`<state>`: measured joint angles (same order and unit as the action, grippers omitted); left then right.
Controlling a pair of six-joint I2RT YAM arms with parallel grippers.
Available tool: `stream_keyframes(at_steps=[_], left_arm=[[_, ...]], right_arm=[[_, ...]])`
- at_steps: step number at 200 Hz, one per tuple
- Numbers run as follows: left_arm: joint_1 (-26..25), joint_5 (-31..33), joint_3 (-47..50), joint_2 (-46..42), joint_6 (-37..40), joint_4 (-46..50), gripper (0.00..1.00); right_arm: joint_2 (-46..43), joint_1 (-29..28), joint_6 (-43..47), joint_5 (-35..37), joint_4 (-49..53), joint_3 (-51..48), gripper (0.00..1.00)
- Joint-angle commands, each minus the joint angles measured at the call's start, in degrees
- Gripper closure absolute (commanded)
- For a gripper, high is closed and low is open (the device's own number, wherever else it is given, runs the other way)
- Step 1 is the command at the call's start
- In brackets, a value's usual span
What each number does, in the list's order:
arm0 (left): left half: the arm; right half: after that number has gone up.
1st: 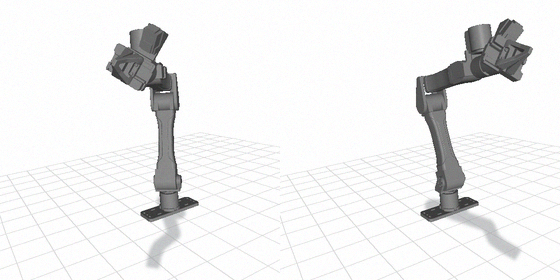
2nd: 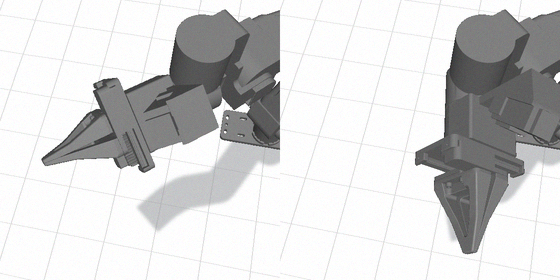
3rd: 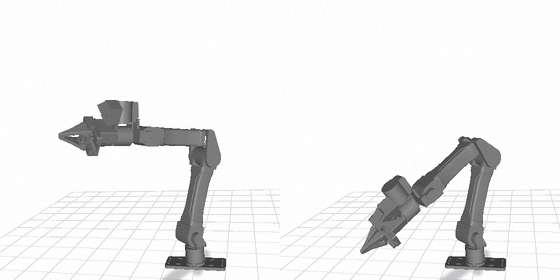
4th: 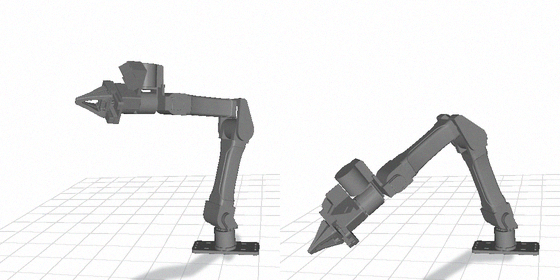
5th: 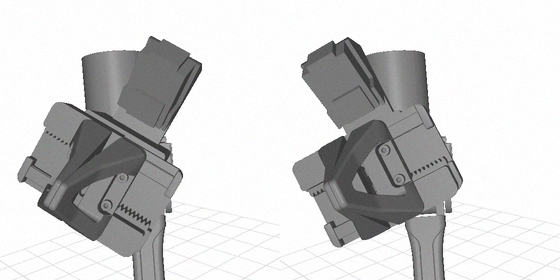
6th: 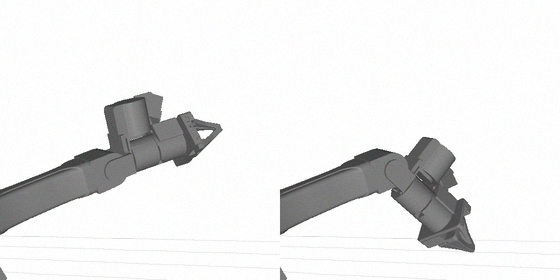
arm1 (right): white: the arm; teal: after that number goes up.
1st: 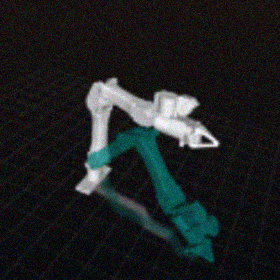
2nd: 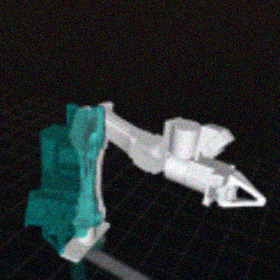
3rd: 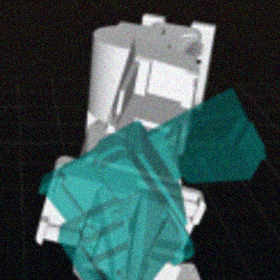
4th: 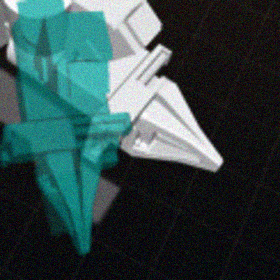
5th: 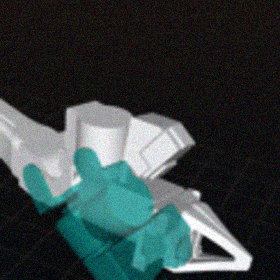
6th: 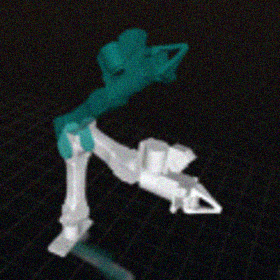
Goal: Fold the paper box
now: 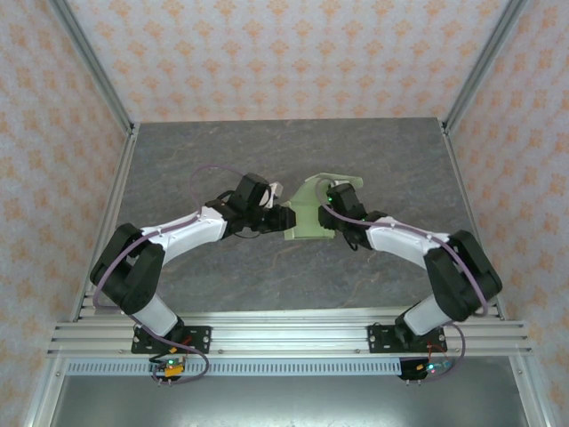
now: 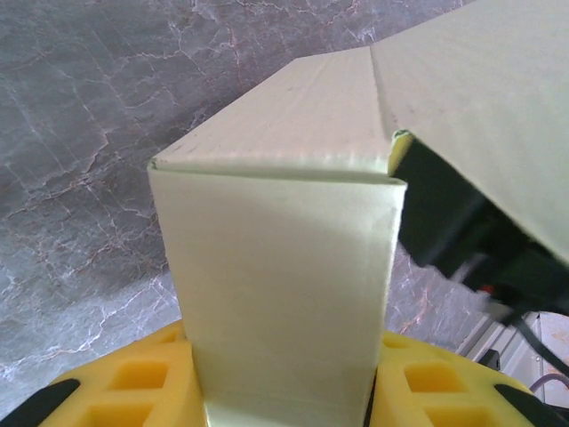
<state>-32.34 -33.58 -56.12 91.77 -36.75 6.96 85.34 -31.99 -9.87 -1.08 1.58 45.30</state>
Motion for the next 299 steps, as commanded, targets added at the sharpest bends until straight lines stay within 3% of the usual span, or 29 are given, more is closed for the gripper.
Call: stream_keyframes(at_steps=[1, 73, 134, 216, 275, 299], left_arm=[[-0.31, 0.74, -0.5, -1.52, 1.43, 1.0, 0.69], [-0.31, -0.84, -0.83, -1.15, 1.24, 0.71, 0.69], [-0.36, -0.5, -0.75, -1.5, 1.07, 0.76, 0.69], [-0.45, -0.37, -1.17, -0.69, 1.26, 1.17, 0.69], [-0.61, -0.56, -1.8, -0.03, 0.98, 0.82, 0.69], [-0.96, -0.17, -1.93, -0.1, 0.66, 0.56, 0.69]], right_arm=[[-2.6, 1.53, -0.39, -1.64, -0.6, -0.48, 0.55], [3.69, 3.34, -0.28, -5.41, -0.71, 0.48, 0.51], [11.24, 3.95, -1.45, -4.85, -2.5, 5.31, 0.52], [14.89, 4.42, -2.99, -6.56, -3.42, 5.49, 0.57], [19.05, 3.51, -6.16, 2.28, -2.43, 5.77, 0.75], [17.34, 0.3, -9.24, 7.28, -2.7, 5.04, 0.75]])
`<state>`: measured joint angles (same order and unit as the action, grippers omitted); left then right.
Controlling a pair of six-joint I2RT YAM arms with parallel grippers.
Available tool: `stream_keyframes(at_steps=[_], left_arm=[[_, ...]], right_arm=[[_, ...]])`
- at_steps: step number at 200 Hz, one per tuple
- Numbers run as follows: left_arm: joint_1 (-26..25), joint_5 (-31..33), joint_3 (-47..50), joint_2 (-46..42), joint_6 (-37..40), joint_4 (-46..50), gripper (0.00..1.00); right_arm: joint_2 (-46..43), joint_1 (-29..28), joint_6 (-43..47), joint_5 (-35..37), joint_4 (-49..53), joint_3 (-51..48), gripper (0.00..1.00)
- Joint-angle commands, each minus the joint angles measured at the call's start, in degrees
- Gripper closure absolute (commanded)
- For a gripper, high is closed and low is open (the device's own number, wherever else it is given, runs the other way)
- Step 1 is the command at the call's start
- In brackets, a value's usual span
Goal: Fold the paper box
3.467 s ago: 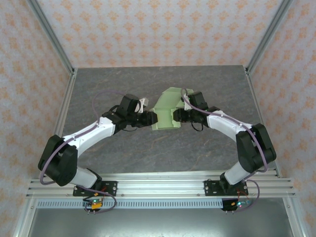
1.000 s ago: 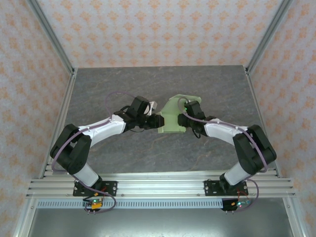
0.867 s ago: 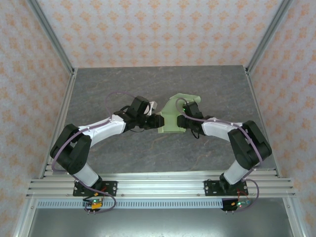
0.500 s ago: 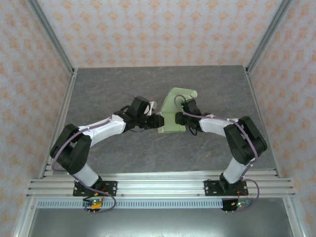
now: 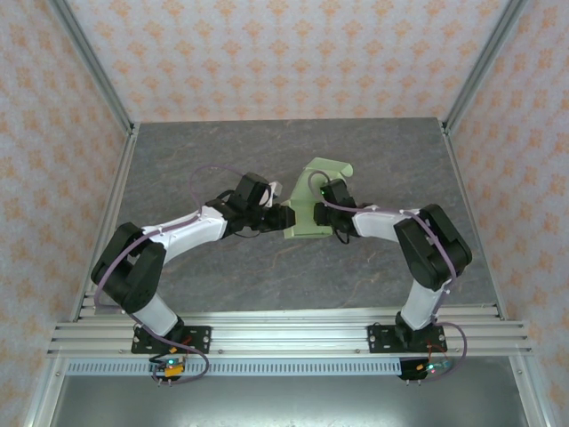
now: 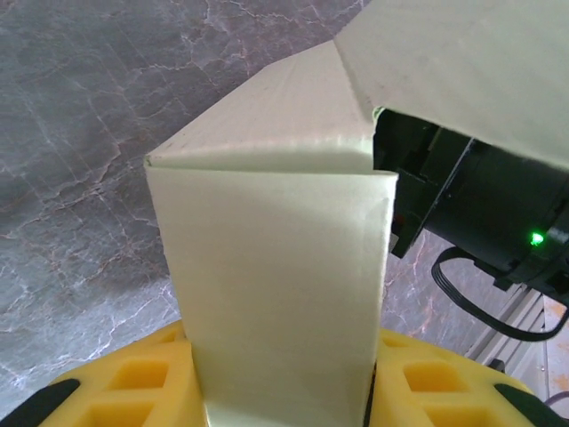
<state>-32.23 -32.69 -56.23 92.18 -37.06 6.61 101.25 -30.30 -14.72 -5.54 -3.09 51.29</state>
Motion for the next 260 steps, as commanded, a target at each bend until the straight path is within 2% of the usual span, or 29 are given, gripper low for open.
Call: stream_keyframes(at_steps=[1, 23, 44, 68, 108, 146, 185, 260], left_arm=[[-1.08, -1.02, -1.8, -0.51, 0.91, 0.89, 0.69], [-1.26, -0.89, -2.02, -0.38, 0.23, 0.39, 0.69], [-1.34, -0.34, -1.96, -0.44, 0.08, 0.46, 0.69], [-1.35, -0.35, -2.1, 0.17, 0.04, 0.54, 0.69], [-1.35, 0.52, -1.69, 0.46, 1.22, 0.9, 0.69], [-1.35, 0.48, -0.84, 0.31, 2.0, 1.11, 0.69], [-1.35, -0.11, -1.47, 0.78, 2.34, 1.95, 0.69], [-1.35, -0.36, -2.16, 0.98, 2.43, 2.44, 0.69]], right_arm=[[1.24, -1.49, -4.54, 11.81, 1.92, -1.02, 0.75], [-3.44, -2.54, -6.98, 9.95, 0.15, -3.12, 0.74], [-9.42, -2.47, -7.05, 6.53, 0.37, -4.75, 0.64], [-16.45, -2.33, -6.07, 6.36, 3.6, -6.26, 0.54], [-25.51, 1.46, -3.67, -1.08, 5.37, -12.39, 0.5], [-29.09, 7.19, -2.23, -9.07, 2.83, -18.36, 0.58], [-26.19, 8.17, -1.19, -14.29, -1.85, -18.99, 0.68], [-17.44, 8.63, -0.47, -16.44, -3.98, -13.99, 0.79]])
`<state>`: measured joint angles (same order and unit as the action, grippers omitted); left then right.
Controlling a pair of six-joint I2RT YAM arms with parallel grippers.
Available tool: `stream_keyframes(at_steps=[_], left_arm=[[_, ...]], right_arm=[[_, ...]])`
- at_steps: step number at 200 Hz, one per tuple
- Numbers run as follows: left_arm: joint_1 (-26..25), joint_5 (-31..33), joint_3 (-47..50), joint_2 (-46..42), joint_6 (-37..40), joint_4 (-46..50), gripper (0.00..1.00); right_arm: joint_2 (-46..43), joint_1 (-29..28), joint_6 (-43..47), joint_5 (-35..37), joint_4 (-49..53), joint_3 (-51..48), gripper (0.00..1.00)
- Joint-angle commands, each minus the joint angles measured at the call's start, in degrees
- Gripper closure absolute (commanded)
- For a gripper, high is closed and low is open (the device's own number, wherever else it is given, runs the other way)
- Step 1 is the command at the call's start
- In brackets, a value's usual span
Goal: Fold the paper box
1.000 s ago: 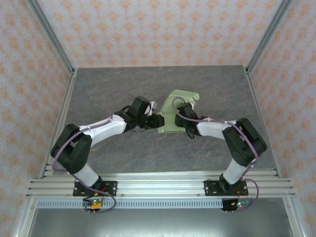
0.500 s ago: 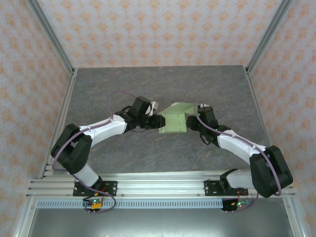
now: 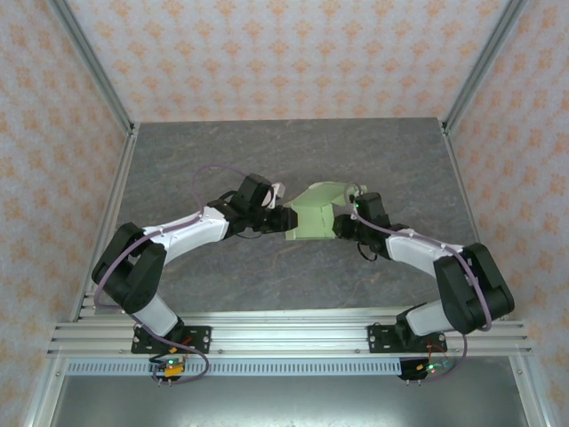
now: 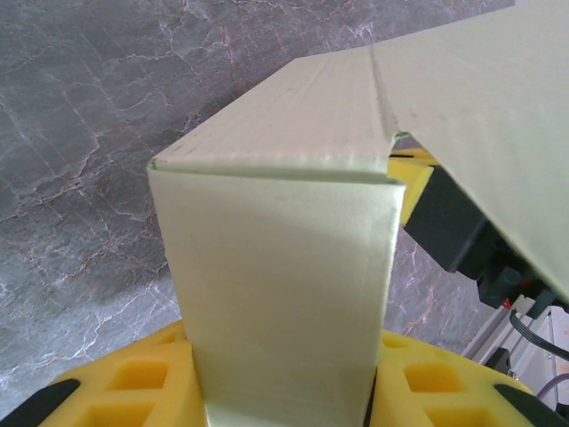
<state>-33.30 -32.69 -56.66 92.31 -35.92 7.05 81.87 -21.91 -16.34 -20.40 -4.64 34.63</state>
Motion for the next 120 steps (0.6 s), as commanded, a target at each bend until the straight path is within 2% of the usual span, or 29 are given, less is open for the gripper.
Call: stream_keyframes(at_steps=[1, 70, 90, 120], left_arm=[[-0.28, -0.36, -1.71, 0.85, 1.29, 2.05, 0.69], [-0.29, -0.53, -2.39, 1.81, 1.56, 2.02, 0.69], [-0.28, -0.61, -2.57, 2.21, 1.16, 1.7, 0.69], [-0.32, -0.67, -2.75, 2.61, 0.68, 1.26, 0.69]], right_arm=[[2.06, 0.26, 1.14, -1.57, -2.41, 2.74, 0.79], [8.69, 0.0, 0.19, -6.46, -5.06, 3.36, 0.88], [9.1, -1.73, 0.37, -3.43, -4.01, 3.33, 0.88], [8.93, -6.67, 0.36, 5.56, -2.12, 2.99, 0.87]])
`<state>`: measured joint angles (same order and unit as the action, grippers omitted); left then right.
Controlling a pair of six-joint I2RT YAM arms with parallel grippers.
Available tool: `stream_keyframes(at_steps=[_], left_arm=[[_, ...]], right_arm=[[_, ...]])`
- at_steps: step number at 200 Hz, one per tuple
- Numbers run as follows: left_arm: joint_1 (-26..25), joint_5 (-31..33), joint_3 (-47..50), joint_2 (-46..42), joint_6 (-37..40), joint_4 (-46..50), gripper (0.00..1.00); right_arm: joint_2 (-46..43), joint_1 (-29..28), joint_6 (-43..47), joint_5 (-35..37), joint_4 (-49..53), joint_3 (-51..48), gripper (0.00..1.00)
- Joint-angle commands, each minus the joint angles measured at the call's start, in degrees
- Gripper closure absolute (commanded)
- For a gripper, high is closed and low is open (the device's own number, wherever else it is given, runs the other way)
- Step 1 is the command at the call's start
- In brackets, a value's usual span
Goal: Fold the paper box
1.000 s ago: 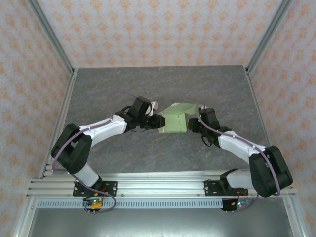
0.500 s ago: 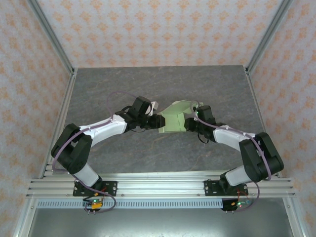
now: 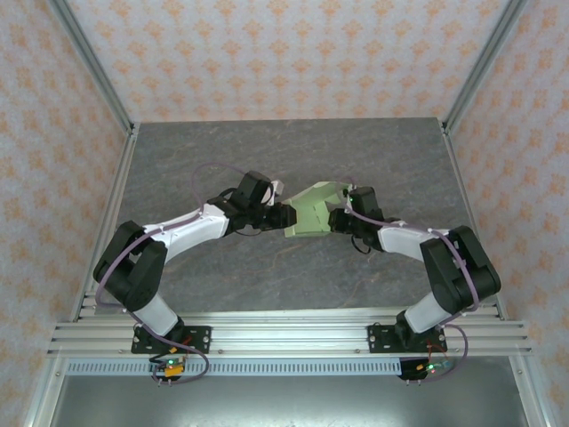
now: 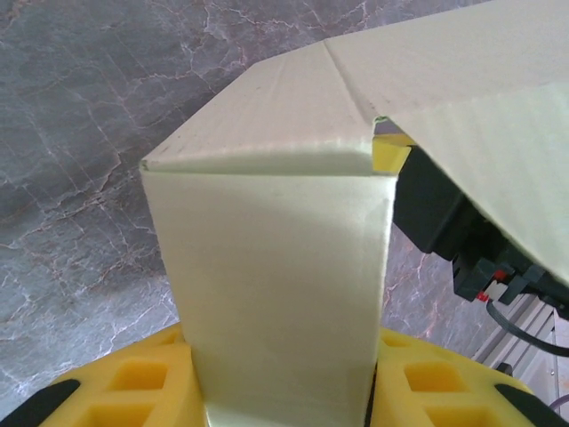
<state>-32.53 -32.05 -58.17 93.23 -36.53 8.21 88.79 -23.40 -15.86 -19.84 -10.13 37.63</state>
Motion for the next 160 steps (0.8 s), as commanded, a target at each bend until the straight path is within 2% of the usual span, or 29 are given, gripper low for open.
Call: stream_keyframes(at_steps=[1, 47, 105, 132, 160], left_arm=[[-1.06, -1.32, -1.29, 1.69, 1.29, 0.12, 0.69], [-1.09, -1.17, -1.24, 1.74, 0.77, -0.11, 0.69], [-1.04, -0.14, -0.38, 1.13, 1.18, 0.05, 0.69], [-0.91, 1.5, -0.29, 0.55, 2.55, 1.87, 0.69], [-0.37, 2.3, 1.33, -0.68, 2.78, 1.56, 0.68]], right_arm=[[2.0, -5.35, -0.17, 5.12, 3.5, -0.01, 0.87], [3.2, -11.95, -1.39, 14.33, 4.94, 1.05, 0.88], [3.61, -15.05, -2.37, 16.85, 4.6, 0.87, 0.88], [-0.55, -15.01, -1.86, 18.02, 7.82, 1.16, 0.87], [-8.84, -15.03, -0.43, 21.19, 14.79, 2.83, 0.84]])
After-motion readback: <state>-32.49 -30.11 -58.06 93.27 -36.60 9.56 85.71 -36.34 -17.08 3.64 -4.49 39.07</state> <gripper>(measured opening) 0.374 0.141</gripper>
